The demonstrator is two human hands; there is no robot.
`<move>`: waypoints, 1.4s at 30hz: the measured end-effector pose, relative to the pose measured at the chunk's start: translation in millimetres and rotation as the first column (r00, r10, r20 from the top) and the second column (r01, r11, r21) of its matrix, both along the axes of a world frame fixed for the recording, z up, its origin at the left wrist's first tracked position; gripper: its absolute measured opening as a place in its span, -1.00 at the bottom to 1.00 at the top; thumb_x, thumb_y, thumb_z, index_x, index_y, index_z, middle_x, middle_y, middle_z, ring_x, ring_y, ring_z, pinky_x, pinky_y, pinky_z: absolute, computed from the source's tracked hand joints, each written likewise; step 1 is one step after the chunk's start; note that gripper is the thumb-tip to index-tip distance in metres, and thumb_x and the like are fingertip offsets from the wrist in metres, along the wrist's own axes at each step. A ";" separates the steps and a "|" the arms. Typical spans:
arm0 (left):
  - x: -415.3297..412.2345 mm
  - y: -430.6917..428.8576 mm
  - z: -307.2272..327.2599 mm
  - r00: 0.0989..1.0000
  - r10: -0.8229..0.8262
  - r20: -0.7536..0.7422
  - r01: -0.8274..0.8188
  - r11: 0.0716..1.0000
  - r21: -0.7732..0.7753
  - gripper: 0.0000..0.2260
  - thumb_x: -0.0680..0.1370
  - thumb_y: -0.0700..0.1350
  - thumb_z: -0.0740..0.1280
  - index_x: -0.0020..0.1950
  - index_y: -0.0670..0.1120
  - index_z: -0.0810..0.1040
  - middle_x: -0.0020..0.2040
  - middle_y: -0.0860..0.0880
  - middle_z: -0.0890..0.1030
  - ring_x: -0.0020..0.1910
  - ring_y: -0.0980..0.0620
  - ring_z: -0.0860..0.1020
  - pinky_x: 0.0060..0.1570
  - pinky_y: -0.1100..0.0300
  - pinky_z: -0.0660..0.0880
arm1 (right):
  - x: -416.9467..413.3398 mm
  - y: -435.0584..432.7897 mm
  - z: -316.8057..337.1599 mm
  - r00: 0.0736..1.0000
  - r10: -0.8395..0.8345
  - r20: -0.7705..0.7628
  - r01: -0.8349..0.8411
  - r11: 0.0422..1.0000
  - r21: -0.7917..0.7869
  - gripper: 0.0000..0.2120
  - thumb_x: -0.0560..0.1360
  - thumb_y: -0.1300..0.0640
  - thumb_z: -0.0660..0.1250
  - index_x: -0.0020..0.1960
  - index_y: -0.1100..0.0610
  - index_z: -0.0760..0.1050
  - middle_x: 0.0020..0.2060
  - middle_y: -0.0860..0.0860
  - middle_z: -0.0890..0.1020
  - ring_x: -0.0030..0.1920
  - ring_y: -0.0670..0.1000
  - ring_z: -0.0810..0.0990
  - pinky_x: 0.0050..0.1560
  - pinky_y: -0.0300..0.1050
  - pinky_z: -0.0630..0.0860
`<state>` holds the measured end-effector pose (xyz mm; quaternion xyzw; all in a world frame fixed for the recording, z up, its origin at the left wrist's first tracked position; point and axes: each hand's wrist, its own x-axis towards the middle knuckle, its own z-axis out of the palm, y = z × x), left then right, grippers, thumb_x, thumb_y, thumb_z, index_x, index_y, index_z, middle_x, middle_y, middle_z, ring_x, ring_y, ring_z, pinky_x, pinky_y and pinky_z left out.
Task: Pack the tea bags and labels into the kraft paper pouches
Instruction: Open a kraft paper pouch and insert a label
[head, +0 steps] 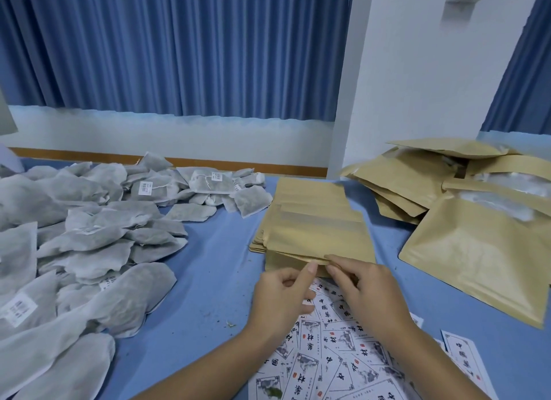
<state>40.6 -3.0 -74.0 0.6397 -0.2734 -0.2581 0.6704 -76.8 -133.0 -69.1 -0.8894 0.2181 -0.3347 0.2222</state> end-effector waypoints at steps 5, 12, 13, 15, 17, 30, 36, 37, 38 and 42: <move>3.2 -1.7 1.5 0.981 -0.096 -0.168 0.074 0.988 -0.136 -0.78 0.66 -0.08 0.28 0.09 -0.21 0.62 0.00 -0.11 0.73 0.05 -0.01 0.70 -0.05 0.13 0.65 | 2.5 9.2 0.6 0.986 0.164 -0.006 -0.163 0.984 0.073 -0.76 0.53 -0.31 0.22 0.16 -0.44 0.55 -0.09 -0.35 0.68 -0.10 -0.15 0.66 -0.11 -0.04 0.63; 6.4 0.1 0.0 0.980 -0.077 -0.182 0.068 0.996 -0.059 -0.81 0.69 -0.14 0.22 0.11 -0.20 0.59 -0.02 -0.10 0.73 -0.03 -0.07 0.72 0.06 -0.04 0.63 | 4.6 4.2 1.1 0.977 0.213 0.018 -0.209 0.938 0.278 -0.75 0.47 -0.29 0.38 0.12 -0.33 0.64 -0.06 -0.30 0.71 -0.02 -0.19 0.69 0.06 0.01 0.63; 6.4 -0.1 0.3 0.980 -0.078 -0.185 0.067 0.996 -0.067 -0.81 0.68 -0.14 0.23 0.10 -0.20 0.59 -0.03 -0.10 0.73 -0.03 -0.07 0.72 0.03 -0.03 0.64 | 4.4 2.9 2.0 0.976 0.217 0.034 -0.217 0.924 0.315 -0.77 0.49 -0.24 0.41 0.12 -0.29 0.66 -0.04 -0.29 0.71 0.02 -0.22 0.68 0.11 0.00 0.62; 6.2 -0.7 0.8 0.978 -0.073 -0.197 0.058 0.995 -0.081 -0.82 0.67 -0.13 0.26 0.08 -0.20 0.60 -0.05 -0.10 0.74 -0.05 -0.05 0.72 -0.02 0.04 0.65 | 3.5 2.0 4.4 0.972 0.231 0.049 -0.233 0.902 0.363 -0.79 0.50 -0.15 0.45 0.13 -0.21 0.68 -0.02 -0.26 0.71 0.05 -0.21 0.68 0.15 0.02 0.61; 5.8 -1.2 1.8 0.976 -0.058 -0.210 0.037 0.994 -0.100 -0.83 0.66 -0.13 0.29 0.05 -0.20 0.61 -0.08 -0.11 0.73 -0.07 -0.07 0.72 -0.09 0.12 0.65 | 2.4 3.5 7.6 0.969 0.243 0.048 -0.242 0.893 0.380 -0.79 0.51 -0.15 0.45 0.12 -0.19 0.69 -0.03 -0.23 0.72 0.04 -0.17 0.69 0.15 0.05 0.61; 7.3 -2.8 1.8 0.972 -0.156 -0.175 0.133 0.981 -0.138 -0.69 0.54 -0.02 0.46 -0.05 -0.24 0.46 -0.09 -0.26 0.67 -0.04 -0.13 0.69 -0.07 0.00 0.65 | -1.1 2.5 19.6 0.911 0.399 0.105 -0.393 0.759 0.520 -0.82 0.55 -0.02 0.42 0.10 -0.03 0.72 0.00 -0.03 0.75 0.11 -0.01 0.70 0.21 -0.07 0.58; 8.8 -2.2 0.3 0.978 -0.103 -0.183 0.085 0.991 -0.100 -0.74 0.53 -0.08 0.47 -0.13 -0.22 0.48 -0.19 -0.26 0.61 -0.18 -0.07 0.64 -0.08 0.08 0.64 | 1.9 -6.4 15.4 0.933 0.355 0.050 -0.310 0.728 0.611 -0.63 0.55 -0.13 0.38 -0.02 0.19 0.72 -0.07 0.31 0.69 -0.05 0.18 0.69 0.09 0.13 0.56; 9.1 -2.0 -0.4 0.978 -0.102 -0.183 0.086 0.992 -0.095 -0.75 0.54 -0.10 0.46 -0.13 -0.23 0.47 -0.21 -0.24 0.61 -0.18 -0.07 0.64 -0.08 0.09 0.64 | 2.4 -7.9 14.5 0.938 0.344 0.052 -0.300 0.725 0.620 -0.55 0.54 -0.15 0.38 -0.06 0.27 0.69 -0.10 0.40 0.65 -0.16 0.12 0.60 0.00 0.07 0.50; 9.7 -2.0 -1.0 0.978 -0.103 -0.179 0.089 0.992 -0.085 -0.78 0.55 -0.13 0.45 -0.12 -0.24 0.48 -0.22 -0.23 0.61 -0.18 -0.07 0.63 -0.08 0.09 0.64 | 2.8 -8.5 14.3 0.938 0.343 0.054 -0.300 0.724 0.621 -0.53 0.54 -0.15 0.38 -0.12 0.29 0.67 -0.19 0.39 0.63 -0.23 0.05 0.49 -0.07 0.00 0.43; 13.4 -4.1 -3.9 0.982 -0.110 -0.151 0.105 0.994 -0.040 -0.81 0.60 -0.26 0.36 -0.19 -0.21 0.44 -0.31 -0.19 0.59 -0.28 -0.04 0.62 -0.13 0.08 0.64 | 5.6 0.2 16.0 0.932 0.359 -0.054 -0.299 0.842 0.449 -0.78 0.60 0.02 0.38 -0.16 0.04 0.72 -0.37 0.11 0.61 -0.34 -0.10 0.42 -0.25 -0.03 0.43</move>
